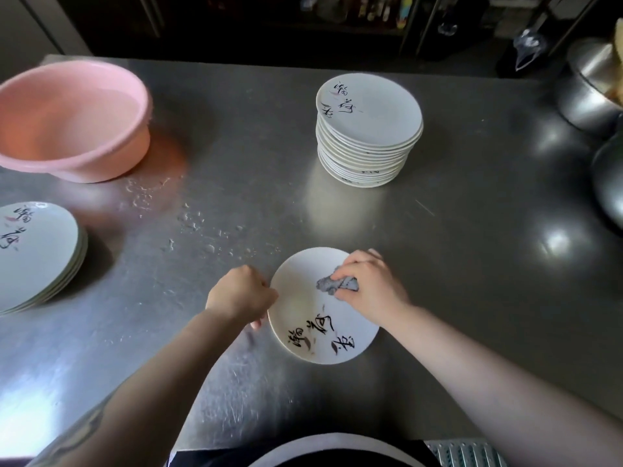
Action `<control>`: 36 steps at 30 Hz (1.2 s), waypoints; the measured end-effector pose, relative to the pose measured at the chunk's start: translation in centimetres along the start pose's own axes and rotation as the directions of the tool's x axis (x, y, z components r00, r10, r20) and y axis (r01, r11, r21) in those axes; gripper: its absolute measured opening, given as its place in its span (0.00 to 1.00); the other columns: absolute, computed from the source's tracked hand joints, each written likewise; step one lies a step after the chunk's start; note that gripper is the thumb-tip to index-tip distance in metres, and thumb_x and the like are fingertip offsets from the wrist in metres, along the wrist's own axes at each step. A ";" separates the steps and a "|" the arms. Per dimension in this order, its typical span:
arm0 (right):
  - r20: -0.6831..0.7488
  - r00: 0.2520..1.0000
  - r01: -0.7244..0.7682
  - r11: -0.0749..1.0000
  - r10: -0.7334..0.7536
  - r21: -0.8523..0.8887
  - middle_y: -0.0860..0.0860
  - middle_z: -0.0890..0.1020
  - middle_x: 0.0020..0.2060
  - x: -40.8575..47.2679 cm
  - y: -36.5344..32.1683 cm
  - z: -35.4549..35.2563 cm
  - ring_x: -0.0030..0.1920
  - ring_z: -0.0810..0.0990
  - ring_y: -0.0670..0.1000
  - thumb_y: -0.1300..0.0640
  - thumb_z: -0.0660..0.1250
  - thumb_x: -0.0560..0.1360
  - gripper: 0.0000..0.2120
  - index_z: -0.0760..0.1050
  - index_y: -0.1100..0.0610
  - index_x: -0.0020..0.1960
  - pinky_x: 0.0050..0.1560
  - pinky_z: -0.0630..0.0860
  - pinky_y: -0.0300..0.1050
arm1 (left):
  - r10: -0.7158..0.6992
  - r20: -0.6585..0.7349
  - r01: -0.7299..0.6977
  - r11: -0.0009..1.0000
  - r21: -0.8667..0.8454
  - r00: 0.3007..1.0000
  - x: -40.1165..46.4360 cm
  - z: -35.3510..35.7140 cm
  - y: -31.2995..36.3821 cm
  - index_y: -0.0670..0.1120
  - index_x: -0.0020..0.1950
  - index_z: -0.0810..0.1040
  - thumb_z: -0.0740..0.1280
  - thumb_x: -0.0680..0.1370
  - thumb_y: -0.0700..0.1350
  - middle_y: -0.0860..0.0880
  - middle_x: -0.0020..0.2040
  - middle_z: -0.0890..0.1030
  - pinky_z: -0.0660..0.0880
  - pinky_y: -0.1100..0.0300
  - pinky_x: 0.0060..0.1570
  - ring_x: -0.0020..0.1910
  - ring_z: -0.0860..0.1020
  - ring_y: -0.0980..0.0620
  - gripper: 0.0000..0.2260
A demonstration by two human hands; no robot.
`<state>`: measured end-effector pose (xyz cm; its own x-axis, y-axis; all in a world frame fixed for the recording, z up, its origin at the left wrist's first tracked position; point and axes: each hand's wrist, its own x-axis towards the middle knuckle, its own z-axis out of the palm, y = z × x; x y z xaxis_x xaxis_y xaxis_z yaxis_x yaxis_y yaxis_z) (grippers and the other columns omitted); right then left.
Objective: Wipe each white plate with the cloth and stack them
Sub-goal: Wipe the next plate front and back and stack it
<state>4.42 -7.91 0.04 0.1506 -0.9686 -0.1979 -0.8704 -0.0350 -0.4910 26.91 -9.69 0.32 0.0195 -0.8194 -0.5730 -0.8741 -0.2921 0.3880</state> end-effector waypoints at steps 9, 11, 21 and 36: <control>-0.055 0.998 -0.010 1.000 0.012 0.025 0.46 0.78 0.52 0.9 -1.4 1.1 0.56 0.70 0.50 0.53 0.74 0.69 0.12 0.83 0.49 0.53 0.53 0.72 0.45 | 0.042 -0.143 -0.054 0.996 -0.077 0.989 1.6 -0.3 2.6 0.41 0.31 0.76 0.70 0.73 0.49 0.44 0.26 0.80 0.80 0.56 0.35 0.30 0.82 0.45 0.15; -0.077 0.996 -0.044 0.999 0.045 0.021 0.45 0.77 0.50 0.1 -0.6 1.2 0.55 0.71 0.48 0.52 0.74 0.68 0.12 0.83 0.48 0.52 0.51 0.72 0.43 | 0.007 -0.161 -0.027 0.992 -0.121 0.987 1.3 -0.2 1.7 0.40 0.30 0.77 0.67 0.75 0.46 0.43 0.23 0.79 0.81 0.57 0.34 0.24 0.80 0.47 0.15; -0.210 0.957 -0.156 0.964 0.201 0.215 0.48 0.79 0.48 2.1 -0.7 0.8 0.49 0.78 0.51 0.54 0.75 0.66 0.11 0.83 0.49 0.49 0.49 0.75 0.45 | 0.101 -0.234 -0.107 0.994 -0.013 0.967 0.5 -0.3 1.4 0.43 0.37 0.77 0.69 0.74 0.48 0.45 0.35 0.82 0.78 0.55 0.39 0.38 0.81 0.42 0.10; 0.067 0.993 0.098 0.994 -0.101 0.054 0.43 0.82 0.47 -1.0 0.2 -0.6 0.51 0.76 0.49 0.58 0.75 0.65 0.11 0.84 0.50 0.47 0.53 0.73 0.44 | 0.079 -0.137 -0.085 0.996 -0.040 0.987 1.1 -0.2 0.2 0.44 0.34 0.74 0.69 0.72 0.44 0.47 0.29 0.82 0.80 0.55 0.35 0.34 0.82 0.45 0.08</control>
<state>3.81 -7.14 0.62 0.2689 -0.9414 -0.2036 -0.8250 -0.1160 -0.5532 26.83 -10.76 -0.04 0.0169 -0.8996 -0.4364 -0.8523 -0.2411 0.4641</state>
